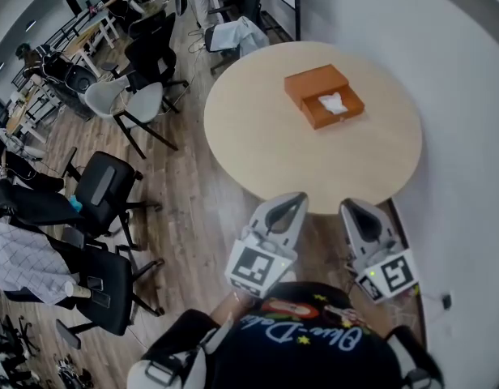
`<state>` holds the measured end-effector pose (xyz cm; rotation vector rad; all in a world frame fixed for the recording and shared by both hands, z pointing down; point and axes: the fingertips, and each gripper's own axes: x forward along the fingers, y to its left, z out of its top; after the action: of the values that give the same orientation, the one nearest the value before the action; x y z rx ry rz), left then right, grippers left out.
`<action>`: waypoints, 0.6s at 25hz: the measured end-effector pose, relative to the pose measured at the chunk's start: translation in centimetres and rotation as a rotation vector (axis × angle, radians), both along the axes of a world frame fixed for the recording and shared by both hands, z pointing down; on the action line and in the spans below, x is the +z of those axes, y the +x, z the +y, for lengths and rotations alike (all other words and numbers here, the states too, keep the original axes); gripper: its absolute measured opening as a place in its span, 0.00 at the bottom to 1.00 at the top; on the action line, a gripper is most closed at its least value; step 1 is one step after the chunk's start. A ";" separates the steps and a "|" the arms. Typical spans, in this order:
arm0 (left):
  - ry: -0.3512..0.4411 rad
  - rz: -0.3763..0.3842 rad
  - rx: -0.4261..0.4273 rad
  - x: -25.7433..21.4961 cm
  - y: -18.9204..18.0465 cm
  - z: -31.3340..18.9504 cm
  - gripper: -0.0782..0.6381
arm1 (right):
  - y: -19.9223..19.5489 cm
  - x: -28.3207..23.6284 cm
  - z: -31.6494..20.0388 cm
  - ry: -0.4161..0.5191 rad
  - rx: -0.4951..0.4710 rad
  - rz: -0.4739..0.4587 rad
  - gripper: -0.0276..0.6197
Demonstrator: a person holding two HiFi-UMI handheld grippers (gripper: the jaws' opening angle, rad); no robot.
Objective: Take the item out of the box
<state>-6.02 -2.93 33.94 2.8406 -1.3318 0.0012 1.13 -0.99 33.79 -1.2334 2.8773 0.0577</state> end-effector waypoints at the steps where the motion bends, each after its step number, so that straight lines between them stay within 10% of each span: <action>1: -0.001 0.002 0.006 0.1 0.0 -0.2 0.09 | 0.0 0.1 -0.2 -0.006 0.008 0.006 0.04; 15: -0.050 0.032 0.015 1.6 -0.3 -2.7 0.09 | -0.4 0.8 -3.0 -0.042 0.002 0.020 0.04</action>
<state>-6.28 -5.66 35.57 2.7971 -1.2865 -0.0107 0.74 -3.94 34.54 -1.2488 2.9090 0.0094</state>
